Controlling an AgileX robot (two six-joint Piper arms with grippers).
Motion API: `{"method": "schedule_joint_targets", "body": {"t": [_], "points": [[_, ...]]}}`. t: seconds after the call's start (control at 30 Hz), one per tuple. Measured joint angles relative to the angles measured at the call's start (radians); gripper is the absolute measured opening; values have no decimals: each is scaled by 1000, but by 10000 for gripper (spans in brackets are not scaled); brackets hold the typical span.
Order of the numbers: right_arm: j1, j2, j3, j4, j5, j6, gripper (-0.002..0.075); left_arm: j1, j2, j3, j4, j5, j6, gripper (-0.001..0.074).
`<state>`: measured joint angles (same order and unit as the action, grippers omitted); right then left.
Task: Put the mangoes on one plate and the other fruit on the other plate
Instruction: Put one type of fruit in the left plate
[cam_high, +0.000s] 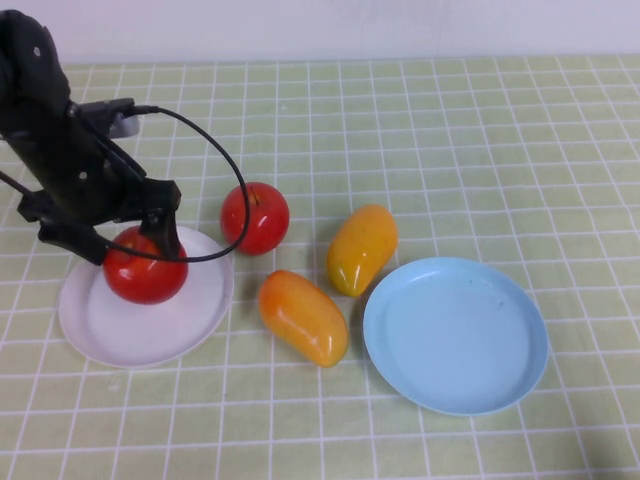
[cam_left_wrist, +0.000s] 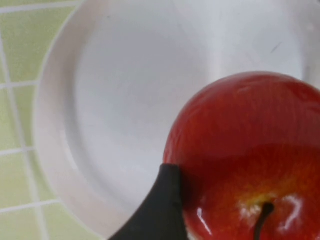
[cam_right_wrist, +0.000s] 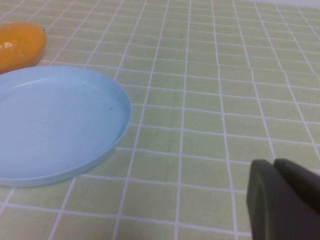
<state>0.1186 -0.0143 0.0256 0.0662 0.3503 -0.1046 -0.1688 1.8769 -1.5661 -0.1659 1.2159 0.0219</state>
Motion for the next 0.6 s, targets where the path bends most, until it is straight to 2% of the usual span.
{"method": "schedule_joint_targets", "body": {"t": [0.23, 0.4, 0.6], "points": [[0, 0, 0, 0, 0, 0, -16, 1, -2, 0, -205, 3, 8, 666], [0, 0, 0, 0, 0, 0, -16, 23, 3, 0, -160, 3, 6, 666], [0, 0, 0, 0, 0, 0, -15, 87, -3, -19, -115, 5, 4, 666]]}}
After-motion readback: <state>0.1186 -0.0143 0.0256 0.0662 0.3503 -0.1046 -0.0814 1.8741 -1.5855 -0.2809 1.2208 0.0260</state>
